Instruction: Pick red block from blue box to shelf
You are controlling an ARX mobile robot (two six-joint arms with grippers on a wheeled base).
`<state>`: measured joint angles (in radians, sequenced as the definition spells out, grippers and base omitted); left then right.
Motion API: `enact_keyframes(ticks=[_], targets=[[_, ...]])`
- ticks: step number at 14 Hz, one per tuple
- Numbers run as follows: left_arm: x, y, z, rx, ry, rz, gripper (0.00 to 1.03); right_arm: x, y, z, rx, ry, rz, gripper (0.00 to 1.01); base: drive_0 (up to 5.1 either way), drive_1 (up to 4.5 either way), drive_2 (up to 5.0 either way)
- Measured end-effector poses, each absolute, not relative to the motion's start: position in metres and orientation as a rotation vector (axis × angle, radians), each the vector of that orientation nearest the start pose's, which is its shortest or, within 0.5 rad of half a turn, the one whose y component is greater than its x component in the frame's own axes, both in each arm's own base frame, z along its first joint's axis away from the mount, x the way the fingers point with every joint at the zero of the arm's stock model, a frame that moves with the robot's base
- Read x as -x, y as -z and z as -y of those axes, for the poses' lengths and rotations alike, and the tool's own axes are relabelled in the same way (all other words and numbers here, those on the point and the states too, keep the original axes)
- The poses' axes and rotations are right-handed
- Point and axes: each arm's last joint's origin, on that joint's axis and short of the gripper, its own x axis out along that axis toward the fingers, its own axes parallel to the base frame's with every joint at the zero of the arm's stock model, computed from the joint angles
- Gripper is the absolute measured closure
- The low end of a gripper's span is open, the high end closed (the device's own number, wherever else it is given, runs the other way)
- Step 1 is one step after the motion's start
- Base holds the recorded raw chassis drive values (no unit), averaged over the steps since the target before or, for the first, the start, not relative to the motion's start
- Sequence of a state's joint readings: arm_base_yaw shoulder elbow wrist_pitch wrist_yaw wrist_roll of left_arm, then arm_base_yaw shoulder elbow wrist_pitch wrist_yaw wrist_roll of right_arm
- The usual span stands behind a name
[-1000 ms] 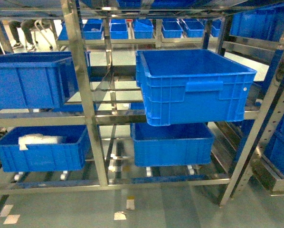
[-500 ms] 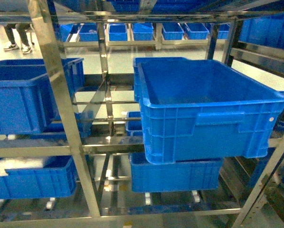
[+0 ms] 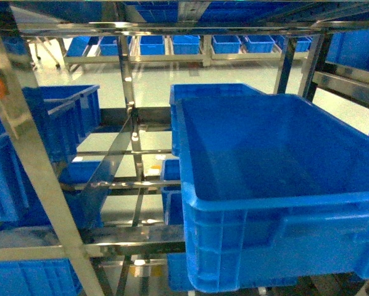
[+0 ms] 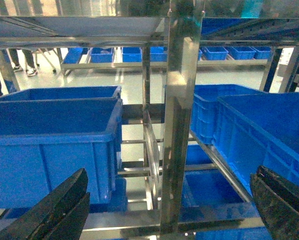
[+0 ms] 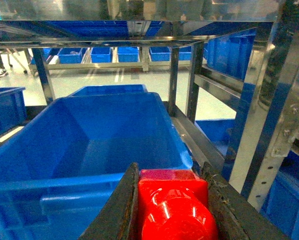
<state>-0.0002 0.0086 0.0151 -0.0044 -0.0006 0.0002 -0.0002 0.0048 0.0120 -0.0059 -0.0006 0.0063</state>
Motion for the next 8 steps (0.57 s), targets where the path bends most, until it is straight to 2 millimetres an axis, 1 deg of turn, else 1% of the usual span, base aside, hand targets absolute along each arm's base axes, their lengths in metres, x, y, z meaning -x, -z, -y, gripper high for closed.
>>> enact_keyframes(ticks=[8], targets=[[-0.0973, -0.1677, 0.0, 0.0, -0.001, 0.003, 0.05, -0.0973, -0.1668, 0.0, -0.006, 0.0, 0.003, 0.73, 0.0, 4.19, -4.3]])
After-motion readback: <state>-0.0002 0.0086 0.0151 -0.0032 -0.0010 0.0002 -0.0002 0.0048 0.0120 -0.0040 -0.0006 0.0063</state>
